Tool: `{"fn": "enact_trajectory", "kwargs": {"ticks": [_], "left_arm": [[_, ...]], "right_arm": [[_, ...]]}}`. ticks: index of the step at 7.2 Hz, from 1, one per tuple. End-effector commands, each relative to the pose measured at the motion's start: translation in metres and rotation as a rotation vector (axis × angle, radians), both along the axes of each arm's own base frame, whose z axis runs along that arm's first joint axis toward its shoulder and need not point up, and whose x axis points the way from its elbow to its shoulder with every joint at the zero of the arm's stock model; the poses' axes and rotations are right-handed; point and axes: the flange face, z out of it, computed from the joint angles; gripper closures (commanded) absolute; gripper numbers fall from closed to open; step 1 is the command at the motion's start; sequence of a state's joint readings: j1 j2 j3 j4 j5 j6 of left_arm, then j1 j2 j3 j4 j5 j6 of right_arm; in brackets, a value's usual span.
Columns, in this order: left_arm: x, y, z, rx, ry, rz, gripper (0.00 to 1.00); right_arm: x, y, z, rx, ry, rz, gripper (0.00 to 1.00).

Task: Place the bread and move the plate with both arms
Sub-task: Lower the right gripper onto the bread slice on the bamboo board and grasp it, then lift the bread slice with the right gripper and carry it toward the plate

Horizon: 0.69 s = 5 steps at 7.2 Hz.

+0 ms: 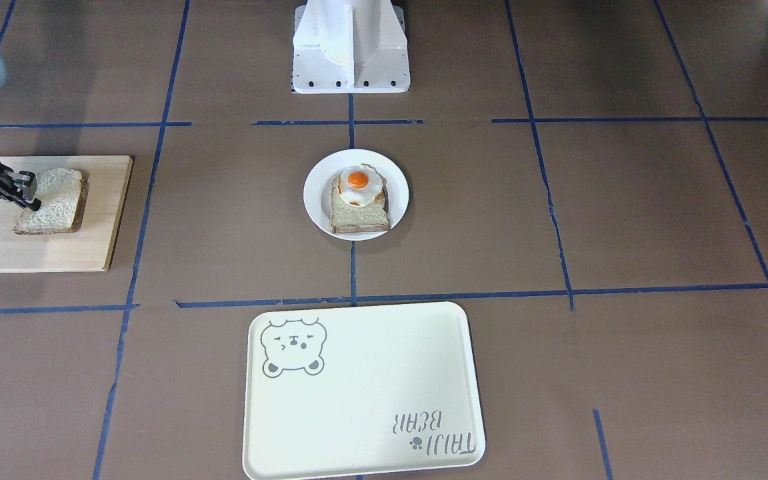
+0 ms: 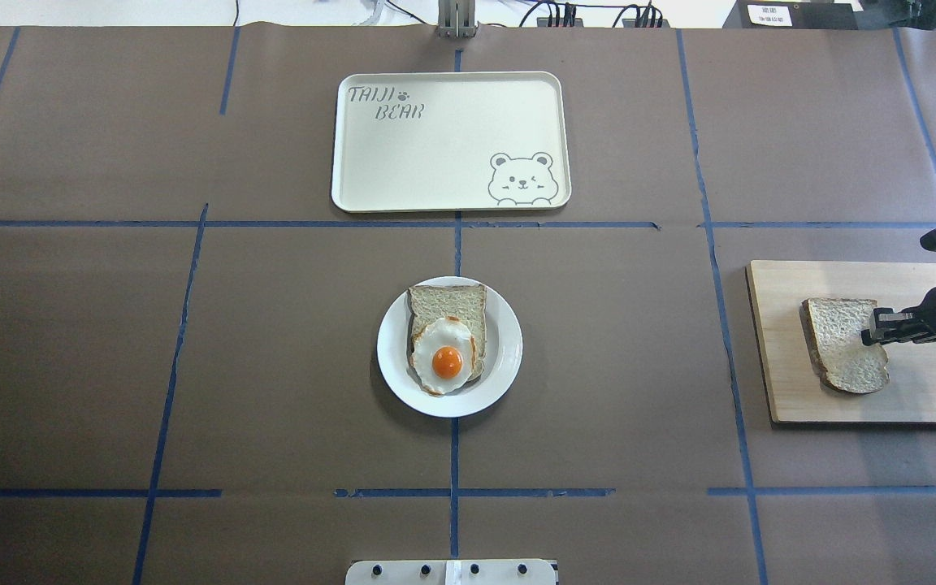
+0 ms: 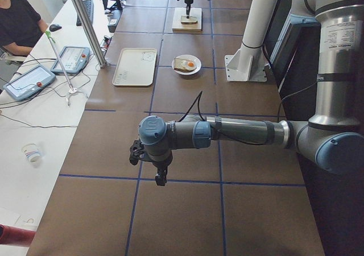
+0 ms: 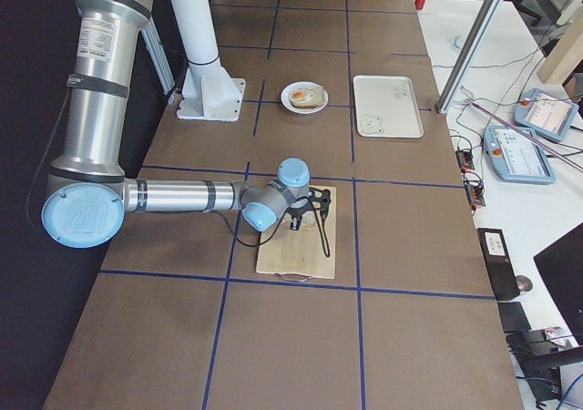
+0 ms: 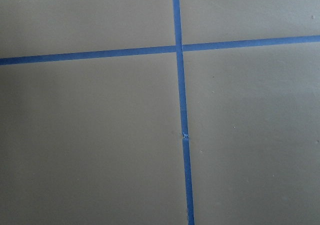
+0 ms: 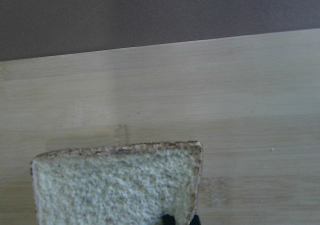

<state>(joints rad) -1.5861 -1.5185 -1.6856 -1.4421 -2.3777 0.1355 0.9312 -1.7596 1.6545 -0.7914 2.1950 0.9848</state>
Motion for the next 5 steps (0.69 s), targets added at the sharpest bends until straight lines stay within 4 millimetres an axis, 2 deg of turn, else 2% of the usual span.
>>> {"fn": "enact_trajectory", "kwargs": {"ticks": [1,5], "left_arm": [[0.0,0.0,-0.001,0.001,0.0,0.0,0.0],[0.0,0.0,-0.002,0.003,0.0,0.0,0.0]], "right_arm": [[0.0,-0.001,-0.003,0.004,-0.008,-0.001,1.0],[0.007,0.002,-0.042,0.047,-0.079,-0.013,1.0]]}}
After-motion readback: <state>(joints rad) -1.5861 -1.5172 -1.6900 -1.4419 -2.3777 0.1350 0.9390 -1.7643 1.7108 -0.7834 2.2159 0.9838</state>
